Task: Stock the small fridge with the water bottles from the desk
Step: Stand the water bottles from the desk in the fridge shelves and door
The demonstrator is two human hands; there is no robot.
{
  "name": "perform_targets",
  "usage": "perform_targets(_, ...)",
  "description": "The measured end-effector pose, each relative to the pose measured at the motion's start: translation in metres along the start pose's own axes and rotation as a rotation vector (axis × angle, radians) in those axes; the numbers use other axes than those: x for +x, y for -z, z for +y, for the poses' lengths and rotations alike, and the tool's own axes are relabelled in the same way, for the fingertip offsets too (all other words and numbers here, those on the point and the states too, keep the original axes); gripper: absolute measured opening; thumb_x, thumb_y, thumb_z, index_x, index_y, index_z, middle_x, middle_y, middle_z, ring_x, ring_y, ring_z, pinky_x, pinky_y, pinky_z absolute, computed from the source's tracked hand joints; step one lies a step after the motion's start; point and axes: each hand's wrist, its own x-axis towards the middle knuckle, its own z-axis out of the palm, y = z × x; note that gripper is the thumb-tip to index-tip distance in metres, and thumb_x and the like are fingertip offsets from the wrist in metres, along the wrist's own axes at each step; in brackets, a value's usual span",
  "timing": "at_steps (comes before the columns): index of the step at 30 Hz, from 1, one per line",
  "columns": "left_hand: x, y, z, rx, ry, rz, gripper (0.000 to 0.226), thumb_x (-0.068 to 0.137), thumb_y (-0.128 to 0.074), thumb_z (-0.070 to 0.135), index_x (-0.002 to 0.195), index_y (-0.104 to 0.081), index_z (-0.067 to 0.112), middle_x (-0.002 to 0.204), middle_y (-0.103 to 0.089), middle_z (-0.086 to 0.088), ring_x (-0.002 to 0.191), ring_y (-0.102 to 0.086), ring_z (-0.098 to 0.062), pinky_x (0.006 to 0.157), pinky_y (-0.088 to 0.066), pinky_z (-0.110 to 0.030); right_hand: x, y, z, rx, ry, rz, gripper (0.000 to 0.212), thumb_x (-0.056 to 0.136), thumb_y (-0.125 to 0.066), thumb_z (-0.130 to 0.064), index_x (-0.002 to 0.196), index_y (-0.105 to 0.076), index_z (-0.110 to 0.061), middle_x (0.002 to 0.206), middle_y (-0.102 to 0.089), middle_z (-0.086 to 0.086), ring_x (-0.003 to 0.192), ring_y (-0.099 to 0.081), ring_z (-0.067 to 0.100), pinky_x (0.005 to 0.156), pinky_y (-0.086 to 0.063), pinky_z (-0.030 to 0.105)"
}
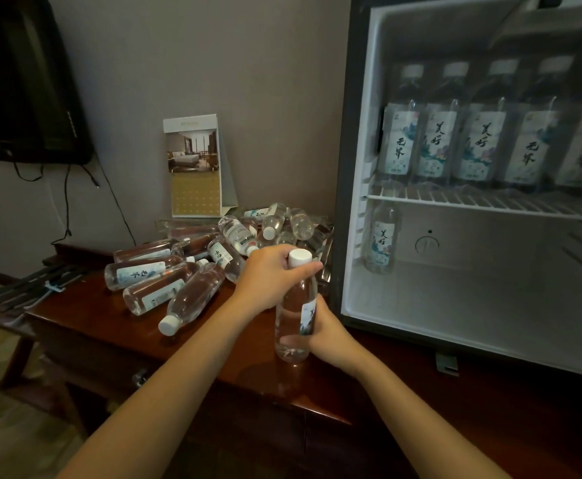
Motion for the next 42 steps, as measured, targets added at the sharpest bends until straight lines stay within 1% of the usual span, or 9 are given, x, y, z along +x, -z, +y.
perform_targets(2,0.003,-0.001,-0.002,-0.011,0.06,0.049,0.025,0.074,-0.067,0.056,0.075,-0.064,0.031,0.058,-0.058,0.014,0.055,-0.054,0.003,0.048,-0.037,-0.008,-0.002,-0.001,0.002,0.048,-0.072,0.019,0.08,0.07,-0.08,-0.017,0.131,-0.029,-0.025,0.127,-0.053,-0.005,0.115,-0.054,0.011,0.096,-0.048,0.032)
perform_targets(6,0.002,0.002,-0.012,-0.079,0.148,0.043,0.032,0.076,-0.066,0.052,0.089,-0.068,0.023,0.068,-0.066,0.009,0.063,-0.061,-0.002,0.051,-0.043,-0.015,-0.004,-0.001,0.005,0.051,-0.106,0.068,0.08,0.072,-0.079,-0.019,0.133,-0.028,-0.024,0.122,-0.052,-0.006,0.108,-0.054,0.009,0.08,-0.05,0.021)
perform_targets(12,-0.016,0.013,-0.028,-0.399,0.162,-0.058,0.013,0.092,-0.054,0.034,0.09,-0.067,0.032,0.072,-0.068,0.019,0.068,-0.063,0.004,0.059,-0.046,-0.013,-0.006,-0.004,0.007,0.048,-0.084,0.12,0.075,0.075,-0.077,-0.017,0.137,-0.035,-0.022,0.107,-0.058,0.001,0.1,-0.057,0.007,0.075,-0.048,0.019)
perform_targets(15,-0.03,0.015,-0.032,-0.51,0.231,-0.113,0.017,0.093,-0.047,0.041,0.097,-0.062,0.036,0.089,-0.07,0.021,0.083,-0.065,0.006,0.062,-0.048,-0.008,-0.005,-0.012,0.002,0.034,-0.055,0.076,0.066,0.074,-0.077,-0.022,0.13,-0.043,-0.026,0.109,-0.057,-0.009,0.1,-0.055,0.002,0.073,-0.045,0.015)
perform_targets(19,-0.047,0.014,-0.035,-0.574,0.302,-0.159,0.032,0.08,-0.045,0.056,0.103,-0.058,0.038,0.094,-0.07,0.023,0.089,-0.063,0.009,0.062,-0.049,-0.008,0.001,-0.026,-0.004,0.043,-0.029,0.063,0.058,0.075,-0.077,-0.019,0.123,-0.045,-0.027,0.107,-0.058,-0.017,0.098,-0.056,-0.001,0.075,-0.045,0.014)
perform_targets(25,-0.066,0.018,-0.047,-0.537,0.409,-0.362,0.044,0.077,-0.054,0.054,0.118,-0.05,0.04,0.116,-0.059,0.017,0.106,-0.057,-0.001,0.078,-0.05,-0.025,-0.001,-0.029,-0.005,0.041,-0.009,0.084,0.056,0.078,-0.074,-0.021,0.123,-0.042,-0.028,0.105,-0.058,-0.017,0.097,-0.057,-0.001,0.075,-0.049,0.016)
perform_targets(29,-0.07,0.013,-0.04,-0.525,0.393,-0.358,0.045,0.078,-0.051,0.056,0.121,-0.049,0.041,0.117,-0.059,0.018,0.104,-0.059,-0.002,0.075,-0.053,-0.029,-0.008,-0.031,-0.007,0.067,0.01,0.138,0.055,0.078,-0.073,-0.02,0.124,-0.043,-0.025,0.11,-0.059,-0.012,0.104,-0.059,0.006,0.082,-0.051,0.021)
perform_targets(36,-0.065,-0.008,-0.014,-0.55,0.315,-0.369,0.031,0.079,-0.052,0.057,0.107,-0.059,0.046,0.109,-0.068,0.015,0.101,-0.065,-0.004,0.073,-0.055,-0.029,-0.035,-0.002,-0.011,0.085,0.09,0.222,0.054,0.078,-0.074,-0.02,0.125,-0.049,-0.026,0.111,-0.063,-0.01,0.103,-0.061,0.004,0.086,-0.053,0.026)
perform_targets(42,-0.049,-0.034,0.024,-0.588,0.279,-0.463,0.027,0.081,-0.051,0.052,0.107,-0.057,0.046,0.102,-0.067,0.026,0.094,-0.063,0.006,0.062,-0.051,-0.013,-0.059,0.045,-0.014,0.004,0.13,0.324,0.048,0.076,-0.075,-0.024,0.113,-0.048,-0.038,0.108,-0.061,-0.018,0.103,-0.058,0.0,0.085,-0.051,0.021)
